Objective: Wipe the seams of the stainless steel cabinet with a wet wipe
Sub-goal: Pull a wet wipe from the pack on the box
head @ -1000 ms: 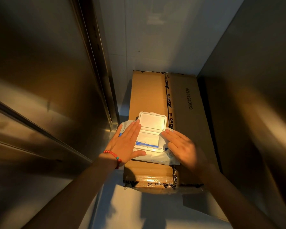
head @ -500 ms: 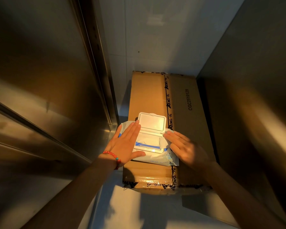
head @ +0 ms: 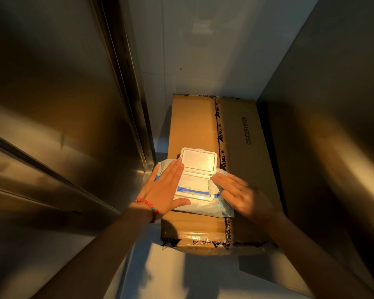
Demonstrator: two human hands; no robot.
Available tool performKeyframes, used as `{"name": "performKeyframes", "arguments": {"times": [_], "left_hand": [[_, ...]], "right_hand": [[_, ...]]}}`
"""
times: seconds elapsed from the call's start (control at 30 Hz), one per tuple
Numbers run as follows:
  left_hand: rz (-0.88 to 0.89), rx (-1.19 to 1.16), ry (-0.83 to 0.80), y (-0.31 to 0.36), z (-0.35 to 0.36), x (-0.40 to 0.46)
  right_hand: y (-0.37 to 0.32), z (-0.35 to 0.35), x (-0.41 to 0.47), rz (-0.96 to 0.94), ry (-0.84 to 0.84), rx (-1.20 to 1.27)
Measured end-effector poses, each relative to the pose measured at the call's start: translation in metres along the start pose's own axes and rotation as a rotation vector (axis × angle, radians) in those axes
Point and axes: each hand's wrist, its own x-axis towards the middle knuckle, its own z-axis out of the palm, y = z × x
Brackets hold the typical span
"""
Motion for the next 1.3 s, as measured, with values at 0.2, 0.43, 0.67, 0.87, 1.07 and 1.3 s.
{"name": "performKeyframes", "arguments": {"times": [0.2,0.43,0.67,0.87,1.07,1.3], "left_hand": [[0.002,0.003,-0.009,0.001,-0.002,-0.001],[0.002,0.035,-0.034,0.003,-0.005,-0.001],[0.014,0.062,-0.048,0.003,-0.01,-0.002],[0.012,0.063,-0.048,0.005,-0.011,-0.002],[0.006,0.082,-0.065,0.006,-0.011,-0.003],[0.023,0.113,-0.041,0.005,-0.007,-0.003]], "right_hand": [[0.001,-0.003,0.002,-0.004,0.004,-0.011],[-0.003,-0.003,0.001,0.018,-0.008,-0.031],[-0.011,-0.001,-0.002,0.053,-0.031,-0.032],[-0.019,-0.004,0.004,0.108,-0.061,-0.035],[-0.029,-0.008,0.018,0.19,-0.077,-0.032],[-0.041,-0.009,0.037,0.255,-0.09,-0.015]]}}
